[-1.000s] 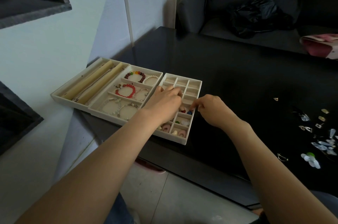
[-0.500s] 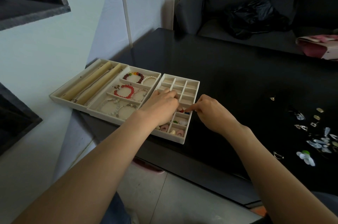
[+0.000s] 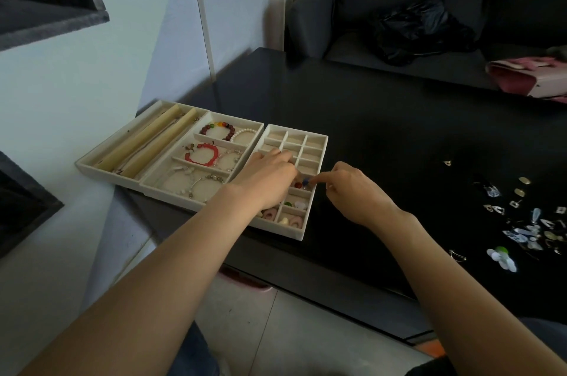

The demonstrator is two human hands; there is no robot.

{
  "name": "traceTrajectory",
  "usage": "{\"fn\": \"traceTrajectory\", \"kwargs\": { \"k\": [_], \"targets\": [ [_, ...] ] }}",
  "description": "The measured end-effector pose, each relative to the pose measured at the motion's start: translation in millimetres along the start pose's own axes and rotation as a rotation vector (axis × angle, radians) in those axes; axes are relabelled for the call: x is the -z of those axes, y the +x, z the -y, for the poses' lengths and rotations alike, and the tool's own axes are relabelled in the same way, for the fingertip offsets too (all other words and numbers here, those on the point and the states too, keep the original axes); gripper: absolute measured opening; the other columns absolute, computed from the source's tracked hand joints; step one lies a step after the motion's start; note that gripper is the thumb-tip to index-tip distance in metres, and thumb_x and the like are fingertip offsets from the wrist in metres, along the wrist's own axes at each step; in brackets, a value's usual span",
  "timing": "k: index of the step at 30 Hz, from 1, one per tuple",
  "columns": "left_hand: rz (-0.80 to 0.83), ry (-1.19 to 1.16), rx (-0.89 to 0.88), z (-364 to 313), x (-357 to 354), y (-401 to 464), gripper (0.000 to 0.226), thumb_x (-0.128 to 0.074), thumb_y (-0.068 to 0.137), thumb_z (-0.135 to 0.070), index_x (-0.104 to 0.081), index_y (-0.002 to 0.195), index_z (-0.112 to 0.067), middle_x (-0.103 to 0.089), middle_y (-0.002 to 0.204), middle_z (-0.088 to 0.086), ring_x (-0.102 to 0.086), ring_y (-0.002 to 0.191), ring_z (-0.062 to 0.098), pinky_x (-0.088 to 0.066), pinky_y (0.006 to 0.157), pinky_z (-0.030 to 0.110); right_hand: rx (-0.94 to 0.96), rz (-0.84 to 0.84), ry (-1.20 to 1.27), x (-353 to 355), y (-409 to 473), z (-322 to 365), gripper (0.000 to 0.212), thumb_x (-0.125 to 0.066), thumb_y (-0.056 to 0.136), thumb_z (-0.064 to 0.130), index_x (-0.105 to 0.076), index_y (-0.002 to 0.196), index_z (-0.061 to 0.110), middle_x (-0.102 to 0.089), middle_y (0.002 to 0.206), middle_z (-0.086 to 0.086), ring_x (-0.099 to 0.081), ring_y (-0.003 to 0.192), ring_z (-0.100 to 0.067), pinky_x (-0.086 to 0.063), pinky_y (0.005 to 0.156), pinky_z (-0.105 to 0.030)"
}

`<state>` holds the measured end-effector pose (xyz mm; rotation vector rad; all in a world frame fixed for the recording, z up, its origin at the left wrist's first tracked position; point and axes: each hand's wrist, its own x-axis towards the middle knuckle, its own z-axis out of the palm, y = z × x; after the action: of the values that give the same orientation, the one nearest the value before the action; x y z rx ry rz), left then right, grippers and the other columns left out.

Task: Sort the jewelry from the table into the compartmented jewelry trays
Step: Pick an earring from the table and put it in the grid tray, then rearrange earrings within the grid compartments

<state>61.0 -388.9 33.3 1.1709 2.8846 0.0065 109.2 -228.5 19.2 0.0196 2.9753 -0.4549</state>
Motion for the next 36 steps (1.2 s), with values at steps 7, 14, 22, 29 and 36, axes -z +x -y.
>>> {"fn": "traceTrajectory", "kwargs": {
  "k": [7, 14, 22, 29, 36],
  "targets": [
    [-0.067, -0.008, 0.010, -16, 5, 10, 0.035, -0.055, 0.087, -0.008, -0.060, 0.121, -0.019, -0.050, 0.127, 0.001, -0.044, 0.119, 0.018, -0.039, 0.099, 0.037, -0.050, -0.110, 0.109, 13, -10, -8, 0.040, -0.046, 0.097, 0.013, -0.049, 0.134, 0.027, -0.047, 0.120, 0.001, -0.054, 0.097, -0.009, -0.051, 0.078, -0.024],
    [-0.197, -0.226, 0.038, -71, 13, 43, 0.038, -0.052, 0.092, -0.007, -0.057, 0.127, -0.021, -0.055, 0.126, 0.003, -0.054, 0.114, 0.019, -0.047, 0.094, 0.037, -0.177, -0.241, 0.172, 34, -37, -65, 0.043, -0.050, 0.095, 0.011, -0.048, 0.136, 0.024, -0.041, 0.140, -0.002, -0.046, 0.125, -0.015, -0.042, 0.087, -0.021],
    [-0.044, -0.363, -0.050, -161, 12, 101, 0.046, -0.045, 0.096, -0.007, -0.041, 0.140, -0.017, -0.045, 0.141, 0.005, -0.046, 0.126, 0.021, -0.042, 0.102, 0.038, -0.451, -0.314, 0.184, 43, -68, -158, 0.050, -0.047, 0.098, 0.017, -0.033, 0.146, 0.015, -0.030, 0.151, -0.006, -0.030, 0.139, -0.022, -0.032, 0.109, -0.035],
    [0.237, -0.234, -0.145, -206, -19, 171, 0.071, -0.051, 0.095, -0.029, -0.008, 0.151, -0.027, -0.001, 0.159, -0.002, -0.008, 0.146, 0.022, -0.026, 0.112, 0.043, -0.516, -0.107, 0.147, 43, -62, -224, 0.056, -0.036, 0.100, 0.009, -0.017, 0.151, 0.022, -0.008, 0.160, -0.007, -0.011, 0.146, -0.028, -0.019, 0.115, -0.039],
    [0.207, -0.136, -0.137, -216, -43, 200, 0.065, -0.039, 0.097, -0.047, -0.014, 0.151, -0.022, -0.010, 0.159, -0.002, -0.011, 0.145, 0.021, -0.022, 0.113, 0.042, -0.557, -0.260, 0.156, 42, -51, -240, 0.037, -0.056, 0.092, 0.007, -0.056, 0.128, 0.015, -0.044, 0.138, -0.009, -0.050, 0.122, -0.023, -0.044, 0.094, -0.029]
  ]
}}
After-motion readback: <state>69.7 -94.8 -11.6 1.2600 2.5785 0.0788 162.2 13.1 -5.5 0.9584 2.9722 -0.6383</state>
